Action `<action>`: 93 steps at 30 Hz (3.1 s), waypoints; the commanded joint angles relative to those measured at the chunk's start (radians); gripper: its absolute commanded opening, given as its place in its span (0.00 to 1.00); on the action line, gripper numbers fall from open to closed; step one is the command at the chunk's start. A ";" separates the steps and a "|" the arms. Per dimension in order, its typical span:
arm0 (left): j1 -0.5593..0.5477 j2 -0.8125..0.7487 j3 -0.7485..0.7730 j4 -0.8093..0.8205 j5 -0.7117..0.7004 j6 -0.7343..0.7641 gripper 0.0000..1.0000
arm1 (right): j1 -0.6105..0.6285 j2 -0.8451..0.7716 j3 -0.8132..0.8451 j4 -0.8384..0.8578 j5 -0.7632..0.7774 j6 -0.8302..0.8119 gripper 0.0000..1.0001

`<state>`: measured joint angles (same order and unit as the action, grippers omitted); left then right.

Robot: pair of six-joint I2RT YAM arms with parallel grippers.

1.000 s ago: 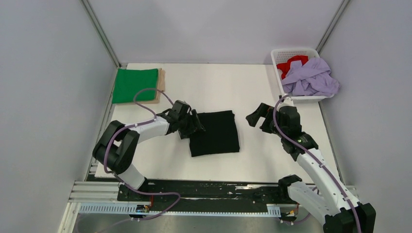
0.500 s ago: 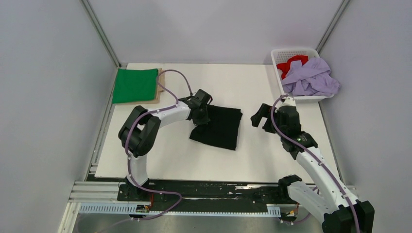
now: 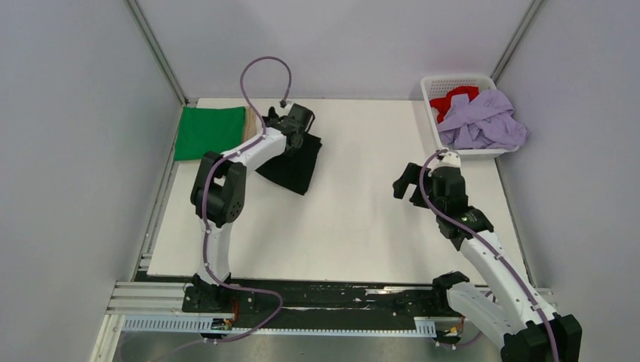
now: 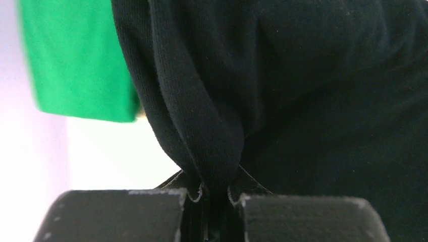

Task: Fold and stack the t-shirts
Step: Put the neatly folded tshirt into the corner of the board with the left arm, then reset both arms

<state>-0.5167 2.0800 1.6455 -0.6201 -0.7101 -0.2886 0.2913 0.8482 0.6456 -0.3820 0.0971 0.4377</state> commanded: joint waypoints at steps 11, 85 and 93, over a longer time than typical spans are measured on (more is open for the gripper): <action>0.271 -0.004 0.218 0.250 -0.082 0.518 0.00 | -0.013 0.062 0.005 0.051 0.081 -0.043 1.00; 0.517 -1.018 -0.716 0.422 0.755 -0.214 1.00 | -0.133 -0.113 -0.074 -0.007 0.086 0.111 1.00; 0.438 -1.384 -1.083 0.402 0.717 -0.243 1.00 | -0.133 -0.285 -0.183 -0.020 0.151 0.211 1.00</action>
<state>-0.0792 0.7818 0.6552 -0.2485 0.0216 -0.4915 0.1612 0.6289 0.4992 -0.4149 0.1936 0.5758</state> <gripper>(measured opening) 0.998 0.998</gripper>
